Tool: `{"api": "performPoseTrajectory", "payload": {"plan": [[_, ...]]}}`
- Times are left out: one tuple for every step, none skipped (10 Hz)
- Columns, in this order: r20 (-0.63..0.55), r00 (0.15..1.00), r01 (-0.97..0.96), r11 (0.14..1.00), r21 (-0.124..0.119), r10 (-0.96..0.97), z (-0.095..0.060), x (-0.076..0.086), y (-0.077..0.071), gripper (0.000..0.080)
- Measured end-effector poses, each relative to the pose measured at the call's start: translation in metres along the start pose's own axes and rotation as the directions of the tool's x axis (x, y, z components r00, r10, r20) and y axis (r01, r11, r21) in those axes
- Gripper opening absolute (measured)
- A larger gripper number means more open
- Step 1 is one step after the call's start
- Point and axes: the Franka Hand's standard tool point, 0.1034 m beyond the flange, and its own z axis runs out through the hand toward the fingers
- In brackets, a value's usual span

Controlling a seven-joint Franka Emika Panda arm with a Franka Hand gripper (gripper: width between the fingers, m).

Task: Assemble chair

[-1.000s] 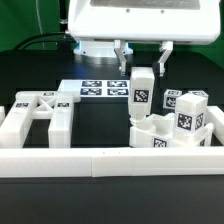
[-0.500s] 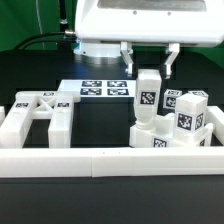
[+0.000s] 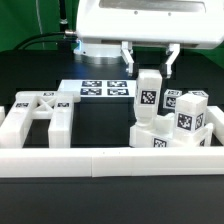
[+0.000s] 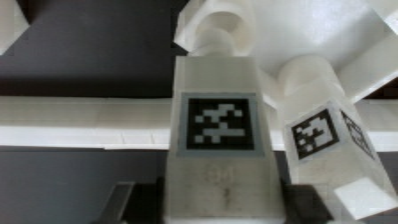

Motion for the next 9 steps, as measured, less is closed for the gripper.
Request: {"api": "performPoseTrajectory", "payload": {"plan": [[-0.012, 1.0, 0.002, 1.0, -0.002, -0.002, 0.0001, -0.0001, -0.0001, 0.0284], [-0.021, 1.0, 0.003, 1.0, -0.002, -0.003, 0.0003, 0.0003, -0.0013, 0.0284], [-0.024, 1.0, 0.006, 1.0, 0.0, -0.006, 0.0002, 0.0004, -0.0037, 0.0284], [-0.024, 1.0, 0.008, 1.0, 0.001, -0.008, 0.0001, 0.0003, -0.0048, 0.0284], [-0.024, 1.0, 0.008, 1.0, 0.001, -0.008, 0.0, 0.0004, -0.0054, 0.0284], [-0.024, 1.0, 0.008, 1.0, 0.002, -0.008, -0.0008, 0.0009, -0.0055, 0.0284], [-0.027, 1.0, 0.009, 1.0, 0.003, -0.009, -0.0026, 0.0027, -0.0057, 0.0284], [-0.029, 0.999, 0.013, 1.0, 0.004, -0.013, -0.0034, 0.0036, -0.0055, 0.0284], [-0.028, 1.0, 0.014, 1.0, 0.003, -0.014, -0.0032, 0.0027, -0.0056, 0.0284]]}}
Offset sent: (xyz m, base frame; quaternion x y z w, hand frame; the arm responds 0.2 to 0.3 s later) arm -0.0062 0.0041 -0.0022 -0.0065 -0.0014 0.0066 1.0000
